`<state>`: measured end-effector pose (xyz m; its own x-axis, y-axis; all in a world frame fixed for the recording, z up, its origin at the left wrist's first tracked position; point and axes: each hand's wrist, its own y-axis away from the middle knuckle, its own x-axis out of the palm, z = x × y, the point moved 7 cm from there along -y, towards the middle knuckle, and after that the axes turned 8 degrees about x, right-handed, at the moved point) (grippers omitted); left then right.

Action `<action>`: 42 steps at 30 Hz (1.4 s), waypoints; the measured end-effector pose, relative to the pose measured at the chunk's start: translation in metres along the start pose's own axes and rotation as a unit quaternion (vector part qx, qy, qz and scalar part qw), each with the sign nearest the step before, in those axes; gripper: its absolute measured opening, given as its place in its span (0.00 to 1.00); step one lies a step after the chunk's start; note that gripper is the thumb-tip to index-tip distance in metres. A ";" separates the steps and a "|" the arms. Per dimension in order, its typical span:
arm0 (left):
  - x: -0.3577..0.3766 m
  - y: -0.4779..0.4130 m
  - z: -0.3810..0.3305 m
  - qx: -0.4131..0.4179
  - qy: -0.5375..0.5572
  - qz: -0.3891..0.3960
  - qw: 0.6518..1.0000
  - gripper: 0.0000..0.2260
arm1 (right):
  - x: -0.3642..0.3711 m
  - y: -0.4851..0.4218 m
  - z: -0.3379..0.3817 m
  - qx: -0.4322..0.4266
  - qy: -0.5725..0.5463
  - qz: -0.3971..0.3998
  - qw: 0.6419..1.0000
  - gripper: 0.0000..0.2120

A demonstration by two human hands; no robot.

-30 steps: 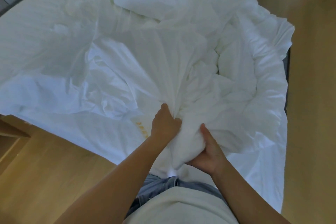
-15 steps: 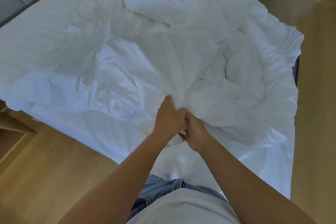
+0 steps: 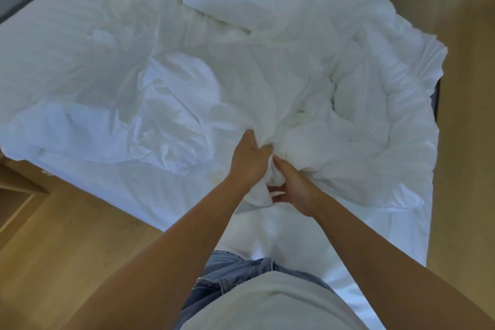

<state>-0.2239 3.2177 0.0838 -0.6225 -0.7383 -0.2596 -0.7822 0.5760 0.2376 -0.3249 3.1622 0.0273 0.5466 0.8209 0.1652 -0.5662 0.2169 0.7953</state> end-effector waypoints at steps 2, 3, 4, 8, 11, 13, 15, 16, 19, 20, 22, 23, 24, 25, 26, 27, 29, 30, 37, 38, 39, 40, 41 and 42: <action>-0.001 -0.009 -0.011 0.024 -0.014 -0.001 1.000 0.08 | -0.007 -0.001 0.016 -0.042 -0.070 -0.025 0.996 0.15; -0.002 -0.014 -0.014 0.029 -0.027 -0.001 0.999 0.08 | -0.013 -0.001 0.026 -0.063 -0.110 -0.049 0.991 0.15; -0.006 -0.018 -0.015 0.032 -0.048 -0.002 0.998 0.08 | -0.022 0.001 0.035 -0.077 -0.139 -0.088 0.983 0.13; -0.031 -0.026 0.000 0.004 -0.113 -0.030 0.993 0.12 | -0.055 0.011 0.048 -0.037 -0.075 -0.258 0.963 0.08; -0.035 -0.024 0.009 -0.017 -0.075 -0.034 0.996 0.12 | -0.040 0.021 0.024 0.047 -0.029 -0.228 0.972 0.16; -0.023 -0.019 0.010 -0.017 -0.038 -0.001 0.999 0.13 | -0.022 0.033 0.006 0.065 0.151 -0.207 0.965 0.19; -0.012 -0.014 0.010 -0.023 -0.014 0.035 0.999 0.15 | -0.010 0.045 0.006 -0.022 0.368 -0.245 0.897 0.19; -0.010 -0.014 0.008 -0.028 -0.004 0.048 0.998 0.16 | -0.005 0.052 0.012 -0.093 0.399 -0.268 0.872 0.17; -0.010 -0.019 -0.009 -0.016 0.011 0.076 0.997 0.19 | 0.012 0.054 0.038 -0.219 0.326 -0.200 0.898 0.27; -0.009 -0.021 -0.017 -0.005 0.009 0.083 0.996 0.19 | 0.017 0.047 0.044 -0.209 0.308 -0.160 0.914 0.33; -0.010 -0.025 -0.034 0.018 -0.007 0.088 0.996 0.17 | 0.024 0.033 0.057 -0.195 0.301 -0.119 0.926 0.34; -0.011 -0.027 -0.038 0.024 -0.011 0.085 0.996 0.15 | 0.023 0.027 0.065 -0.198 0.312 -0.125 0.921 0.29; -0.013 -0.027 -0.040 0.024 0.001 0.082 0.996 0.14 | 0.021 0.022 0.072 -0.196 0.316 -0.127 0.920 0.22; -0.015 -0.027 -0.041 0.021 0.029 0.079 0.996 0.14 | 0.017 0.018 0.077 -0.192 0.306 -0.122 0.924 0.14; -0.017 -0.026 -0.040 0.018 0.064 0.071 0.995 0.14 | 0.012 0.016 0.083 -0.194 0.280 -0.112 0.933 0.08; -0.021 -0.025 -0.038 0.024 0.094 0.053 0.994 0.14 | 0.008 0.015 0.090 -0.201 0.251 -0.105 0.941 0.04; -0.032 -0.023 -0.035 0.055 0.110 0.002 0.992 0.13 | 0.006 0.019 0.103 -0.229 0.210 -0.097 0.946 0.06; -0.036 -0.023 -0.032 0.064 0.115 -0.014 0.991 0.11 | 0.009 0.020 0.106 -0.240 0.206 -0.090 0.945 0.07; -0.055 -0.035 0.032 -0.097 0.030 0.034 0.994 0.13 | 0.026 0.008 0.088 -0.174 0.111 0.017 0.978 0.06; -0.054 -0.032 0.046 -0.130 -0.027 0.064 0.989 0.18 | 0.029 0.007 0.086 -0.162 0.088 0.030 0.982 0.07; -0.052 -0.025 0.061 -0.175 -0.043 0.095 0.979 0.26 | 0.032 0.006 0.084 -0.150 0.074 0.037 0.985 0.09; -0.048 -0.015 0.074 -0.228 -0.022 0.119 0.966 0.33 | 0.033 0.005 0.082 -0.139 0.063 0.039 0.988 0.10; -0.043 -0.004 0.084 -0.277 0.023 0.136 0.951 0.38 | 0.035 0.004 0.079 -0.130 0.057 0.036 0.989 0.11; -0.037 0.007 0.091 -0.318 0.083 0.155 0.932 0.38 | 0.037 0.004 0.077 -0.126 0.059 0.033 0.990 0.11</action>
<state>-0.2085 3.2805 0.0101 -0.7623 -0.6453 0.0491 -0.3589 0.4846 0.7977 -0.2597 3.1526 0.0816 0.4361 0.8902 0.1317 -0.7421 0.2730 0.6122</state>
